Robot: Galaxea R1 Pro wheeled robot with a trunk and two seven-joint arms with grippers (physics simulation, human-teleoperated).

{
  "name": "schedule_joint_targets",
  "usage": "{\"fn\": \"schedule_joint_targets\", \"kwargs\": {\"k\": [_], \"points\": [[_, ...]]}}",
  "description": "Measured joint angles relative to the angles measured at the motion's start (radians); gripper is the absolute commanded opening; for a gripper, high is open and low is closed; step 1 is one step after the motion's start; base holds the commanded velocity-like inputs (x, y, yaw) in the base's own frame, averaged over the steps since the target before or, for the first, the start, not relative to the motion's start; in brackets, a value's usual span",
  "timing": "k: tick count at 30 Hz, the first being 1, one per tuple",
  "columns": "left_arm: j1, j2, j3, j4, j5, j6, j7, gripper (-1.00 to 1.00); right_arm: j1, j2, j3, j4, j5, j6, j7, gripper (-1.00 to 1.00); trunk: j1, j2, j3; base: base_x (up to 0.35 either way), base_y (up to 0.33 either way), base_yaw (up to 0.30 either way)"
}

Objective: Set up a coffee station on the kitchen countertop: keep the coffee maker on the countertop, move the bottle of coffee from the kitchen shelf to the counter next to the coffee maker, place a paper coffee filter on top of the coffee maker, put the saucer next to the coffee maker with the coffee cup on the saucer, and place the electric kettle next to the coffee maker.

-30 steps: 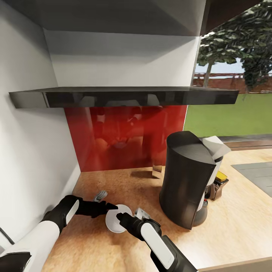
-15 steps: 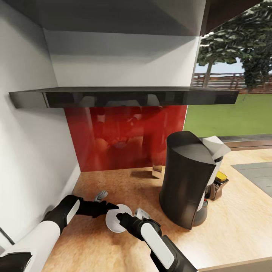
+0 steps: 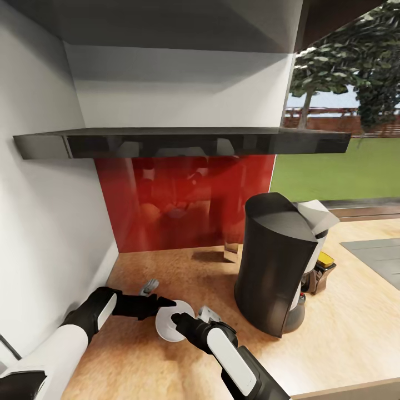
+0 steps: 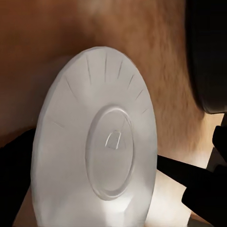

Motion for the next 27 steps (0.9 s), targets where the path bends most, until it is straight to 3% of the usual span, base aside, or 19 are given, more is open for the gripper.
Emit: {"fn": "schedule_joint_targets", "kwargs": {"k": [5,18,19,20,27], "points": [[0.0,0.002,-0.004,0.0,-0.01,-0.005,-0.052,1.0,0.0,0.0,0.0,0.0,0.0,0.0,0.001,1.0,0.0,0.0,0.0,0.0,0.0,0.0],[0.0,0.004,-0.005,0.001,-0.005,0.024,-0.062,1.0,0.0,0.0,0.001,-0.001,0.0,0.0,0.001,1.0,0.0,0.0,0.0,0.0,0.0,0.0],[0.0,0.004,-0.005,0.001,-0.006,0.024,-0.062,-1.0,0.0,0.0,0.001,-0.001,0.0,0.0,0.001,1.0,0.0,0.0,0.0,0.0,0.0,0.0],[0.0,0.004,-0.008,0.002,-0.021,0.02,-0.06,-1.0,0.0,0.0,0.001,-0.001,0.0,0.0,0.0,1.0,0.0,0.0,0.0,0.0,0.0,0.0],[0.0,0.004,-0.007,0.002,-0.008,0.031,-0.061,-1.0,0.0,0.0,0.0,0.0,0.0,0.0,0.0,1.0,0.0,0.0,0.0,0.0,0.0,0.0]]}}
